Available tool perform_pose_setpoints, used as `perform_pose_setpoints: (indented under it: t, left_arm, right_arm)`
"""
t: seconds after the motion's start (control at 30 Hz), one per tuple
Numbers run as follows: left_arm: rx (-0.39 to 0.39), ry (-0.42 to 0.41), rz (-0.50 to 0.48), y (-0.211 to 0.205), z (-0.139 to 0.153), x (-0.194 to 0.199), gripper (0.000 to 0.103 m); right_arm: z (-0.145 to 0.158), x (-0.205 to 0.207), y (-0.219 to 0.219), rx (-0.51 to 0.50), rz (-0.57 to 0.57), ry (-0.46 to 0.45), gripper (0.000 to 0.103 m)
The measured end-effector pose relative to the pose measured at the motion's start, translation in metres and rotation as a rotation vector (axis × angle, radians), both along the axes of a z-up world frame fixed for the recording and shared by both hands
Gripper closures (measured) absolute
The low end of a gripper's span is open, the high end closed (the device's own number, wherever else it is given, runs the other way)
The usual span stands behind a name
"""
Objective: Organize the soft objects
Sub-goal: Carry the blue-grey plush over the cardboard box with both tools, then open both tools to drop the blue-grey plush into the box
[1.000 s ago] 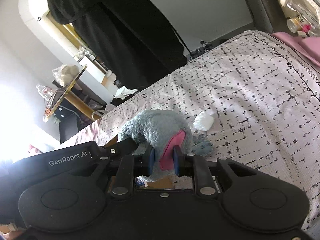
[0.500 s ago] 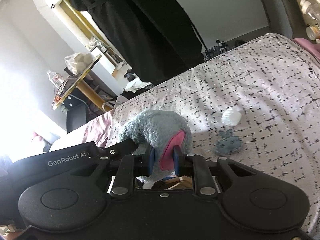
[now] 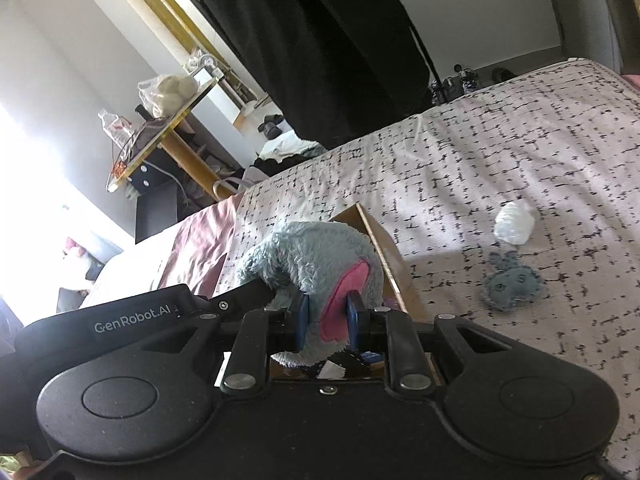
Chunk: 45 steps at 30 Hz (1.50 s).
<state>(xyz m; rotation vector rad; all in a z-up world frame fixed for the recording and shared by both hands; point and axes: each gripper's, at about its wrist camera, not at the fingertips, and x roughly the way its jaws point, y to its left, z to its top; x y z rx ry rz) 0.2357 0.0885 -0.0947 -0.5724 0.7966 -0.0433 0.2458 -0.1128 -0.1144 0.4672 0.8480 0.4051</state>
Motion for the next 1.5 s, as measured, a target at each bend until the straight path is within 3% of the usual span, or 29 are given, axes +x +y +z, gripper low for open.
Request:
perform_pose_setpoints:
  t: [0.53,0.63,0.67,0.7,0.73,0.83,1.2,1.5]
  left_arm:
    - [-0.012,0.045,0.088,0.042,-0.021,0.025,0.084]
    - [-0.007,0.051,0.098,0.047,-0.023,0.028,0.084]
    - [-0.004,0.058,0.107,0.049,-0.025,0.030,0.081]
    - [0.002,0.073,0.119,0.050,-0.027,0.031,0.079]
    - [0.012,0.093,0.132,0.052,-0.029,0.032,0.077]
    - [0.023,0.142,0.175,0.059,-0.033,0.032,0.065]
    - [0.074,0.121,0.168,0.039,-0.018,0.026,0.038]
    - [0.119,0.117,0.132,0.005,-0.010,0.017,0.031]
  right_arm:
    - [-0.016,0.033,0.045,-0.003,0.054,0.040,0.082]
    - [-0.020,0.039,0.047,0.000,0.047,0.044,0.076]
    - [-0.022,0.041,0.047,-0.006,0.041,0.051,0.070]
    - [-0.025,0.042,0.047,-0.017,0.032,0.063,0.056]
    - [-0.027,0.043,0.045,-0.024,0.018,0.074,0.051]
    - [-0.031,0.040,0.034,-0.006,0.005,0.094,0.051]
    - [-0.021,0.018,-0.004,-0.024,-0.022,0.079,0.051]
    - [-0.026,0.008,-0.047,-0.021,-0.084,0.091,0.042]
